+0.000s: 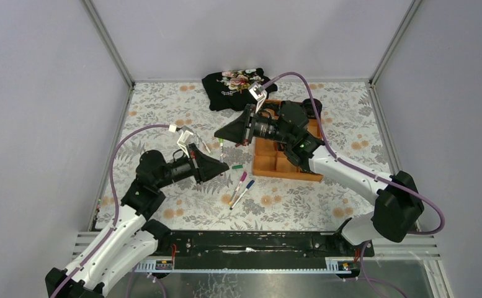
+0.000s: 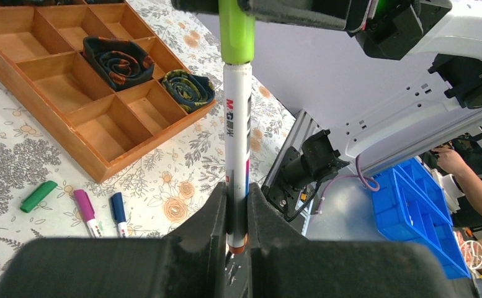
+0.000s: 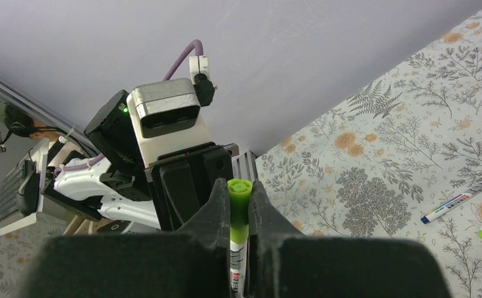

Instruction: Insert the pens into the pen caps

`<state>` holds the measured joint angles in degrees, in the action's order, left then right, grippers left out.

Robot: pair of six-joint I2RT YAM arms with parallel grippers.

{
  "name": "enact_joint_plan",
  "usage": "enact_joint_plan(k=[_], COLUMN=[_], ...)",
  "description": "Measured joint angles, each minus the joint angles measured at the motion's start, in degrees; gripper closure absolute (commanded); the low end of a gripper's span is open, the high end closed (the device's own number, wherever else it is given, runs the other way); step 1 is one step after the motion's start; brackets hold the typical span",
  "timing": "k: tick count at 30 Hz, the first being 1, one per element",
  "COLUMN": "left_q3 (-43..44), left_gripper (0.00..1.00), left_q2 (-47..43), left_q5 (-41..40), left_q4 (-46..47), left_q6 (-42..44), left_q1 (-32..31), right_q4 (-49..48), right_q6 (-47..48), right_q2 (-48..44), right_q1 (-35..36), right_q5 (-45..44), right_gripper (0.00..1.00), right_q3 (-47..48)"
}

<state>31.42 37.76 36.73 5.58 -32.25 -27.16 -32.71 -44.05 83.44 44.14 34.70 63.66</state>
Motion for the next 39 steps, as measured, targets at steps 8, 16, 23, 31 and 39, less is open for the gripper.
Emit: enact_joint_plan(k=[8,16,23,31,39], left_q3=[0.02,1.03,1.66,3.28,-0.87], left_gripper=[1.00,1.00,1.00,1.00,1.00], left_q2=[1.73,2.40,2.89,4.66,5.27], left_q5=[1.46,2.78,3.43,-0.68,-13.40], left_q4=[-0.57,-3.17,-6.73,-11.13,-9.57], left_q6=[-1.62,-1.51,-0.35,3.80,0.87], left_q1=[-0.63,-1.11,-1.11,-1.01,-1.84], right_q4=[-4.17,-5.05,-7.45,8.24,29.90], right_q6=[-0.13,-0.26,-1.01,3.91,9.68], right_q2=[-2.75,-5.16,-5.81,-10.47,-15.98], right_q1=[-0.44,0.39,1.81,3.98,2.29], right_q5=[-0.79,-3.04,-6.75,-13.42,-20.41], right_gripper=[1.00,1.00,1.00,0.38,0.20], right_q3=[-6.19,-10.27,-13.57,-12.15,-11.93])
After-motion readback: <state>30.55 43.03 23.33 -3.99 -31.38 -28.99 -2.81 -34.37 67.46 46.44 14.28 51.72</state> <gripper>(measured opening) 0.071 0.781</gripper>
